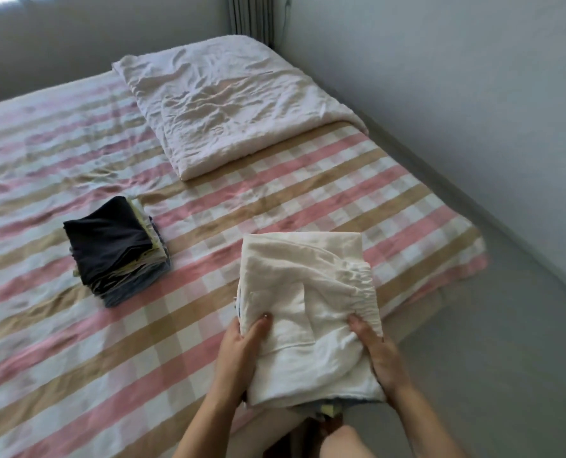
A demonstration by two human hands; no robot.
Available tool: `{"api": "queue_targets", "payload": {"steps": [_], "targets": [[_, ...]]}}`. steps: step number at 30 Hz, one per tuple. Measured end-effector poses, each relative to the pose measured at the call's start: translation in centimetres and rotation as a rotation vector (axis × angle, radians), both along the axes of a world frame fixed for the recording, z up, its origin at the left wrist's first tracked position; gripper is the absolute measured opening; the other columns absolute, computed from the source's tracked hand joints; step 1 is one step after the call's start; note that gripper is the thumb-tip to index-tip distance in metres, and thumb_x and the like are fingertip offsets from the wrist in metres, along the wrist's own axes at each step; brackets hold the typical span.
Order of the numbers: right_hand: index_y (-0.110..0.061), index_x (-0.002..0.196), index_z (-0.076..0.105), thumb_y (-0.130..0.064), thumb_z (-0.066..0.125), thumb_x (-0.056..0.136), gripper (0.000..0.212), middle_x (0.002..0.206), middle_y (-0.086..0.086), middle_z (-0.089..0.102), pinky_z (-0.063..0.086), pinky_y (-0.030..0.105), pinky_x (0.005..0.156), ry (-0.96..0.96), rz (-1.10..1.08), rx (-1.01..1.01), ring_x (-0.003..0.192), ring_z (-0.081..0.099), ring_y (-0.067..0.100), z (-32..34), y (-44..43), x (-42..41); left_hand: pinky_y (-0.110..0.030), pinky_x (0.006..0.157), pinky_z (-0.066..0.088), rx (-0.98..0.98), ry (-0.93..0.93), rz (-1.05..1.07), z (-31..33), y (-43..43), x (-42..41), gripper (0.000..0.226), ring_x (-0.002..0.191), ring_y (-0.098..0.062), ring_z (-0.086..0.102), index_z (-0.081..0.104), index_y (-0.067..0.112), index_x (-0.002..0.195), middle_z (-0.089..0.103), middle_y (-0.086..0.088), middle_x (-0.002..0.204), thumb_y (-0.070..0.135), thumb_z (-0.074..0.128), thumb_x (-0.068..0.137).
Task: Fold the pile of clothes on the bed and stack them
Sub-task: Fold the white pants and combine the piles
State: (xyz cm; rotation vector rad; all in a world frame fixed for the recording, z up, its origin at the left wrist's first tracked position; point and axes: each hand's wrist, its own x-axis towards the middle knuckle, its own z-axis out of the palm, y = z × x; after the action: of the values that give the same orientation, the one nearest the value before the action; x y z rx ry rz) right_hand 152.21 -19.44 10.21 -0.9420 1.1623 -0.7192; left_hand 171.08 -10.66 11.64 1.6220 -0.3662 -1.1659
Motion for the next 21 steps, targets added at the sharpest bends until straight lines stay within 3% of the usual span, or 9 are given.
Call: {"api": "queue_targets", "payload": {"steps": [3,8,11,16,19,21], "targets": [[-0.015,0.089,0.070,-0.015,0.061,0.084,0.011,0.091,-0.002,0.073,0.050,0.030,0.084,0.011,-0.066,-0.010,0.087,0.066,0.013,1.9,0.4,-3.0,-0.044,0.087,0.053,-0.019,-0.008,-0.096,2.0,-1.1,-2.3,0.064,0.093,-0.018,0.068,0.060,0.025,0.111,0.070,0.000,0.105,0.057,0.066,0.056],[-0.020,0.090,0.069,-0.019,0.059,0.085,0.011,0.085,-0.010,0.073,0.048,0.008,0.062,-0.021,-0.152,-0.035,0.079,0.067,-0.001,3.6,-1.2,-9.3,-0.044,0.086,0.053,-0.018,-0.005,-0.194,3.5,-4.8,-7.5,0.066,0.094,-0.021,0.067,0.060,0.025,0.110,0.070,0.000,0.105,0.059,0.067,0.053],[-0.022,0.076,0.075,-0.018,0.057,0.087,0.021,0.082,-0.011,0.073,0.047,0.007,0.060,-0.024,-0.165,-0.032,0.077,0.067,-0.002,4.3,-3.2,-13.3,-0.038,0.081,0.054,-0.017,0.003,-0.232,3.9,-7.9,-11.4,0.047,0.090,-0.017,0.069,0.061,0.030,0.101,0.072,0.003,0.100,0.052,0.068,0.060],[-0.023,0.089,0.074,-0.036,0.062,0.076,0.022,0.095,-0.009,0.073,0.048,0.009,0.066,0.023,-0.173,-0.088,0.089,0.067,0.004,5.5,-8.3,-21.1,-0.035,0.076,0.054,-0.005,0.016,-0.225,4.2,-13.4,-19.2,0.042,0.085,-0.017,0.070,0.063,0.025,0.100,0.073,0.004,0.092,0.045,0.070,0.064],[-0.022,0.092,0.071,-0.041,0.063,0.070,0.030,0.095,-0.011,0.073,0.048,0.008,0.066,0.047,-0.163,-0.122,0.089,0.067,0.003,5.9,-11.6,-25.5,-0.023,0.064,0.053,-0.016,0.038,-0.186,4.0,-16.0,-23.9,0.028,0.079,-0.011,0.070,0.063,0.024,0.101,0.074,0.005,0.089,0.036,0.068,0.077],[-0.022,0.089,0.071,-0.039,0.064,0.072,0.025,0.092,-0.011,0.073,0.047,0.008,0.064,0.059,-0.154,-0.135,0.086,0.067,0.002,6.0,-13.7,-28.1,-0.027,0.068,0.055,-0.006,0.063,-0.173,3.8,-17.8,-26.7,0.023,0.081,-0.013,0.070,0.064,0.021,0.102,0.074,0.005,0.089,0.031,0.064,0.081]]}}
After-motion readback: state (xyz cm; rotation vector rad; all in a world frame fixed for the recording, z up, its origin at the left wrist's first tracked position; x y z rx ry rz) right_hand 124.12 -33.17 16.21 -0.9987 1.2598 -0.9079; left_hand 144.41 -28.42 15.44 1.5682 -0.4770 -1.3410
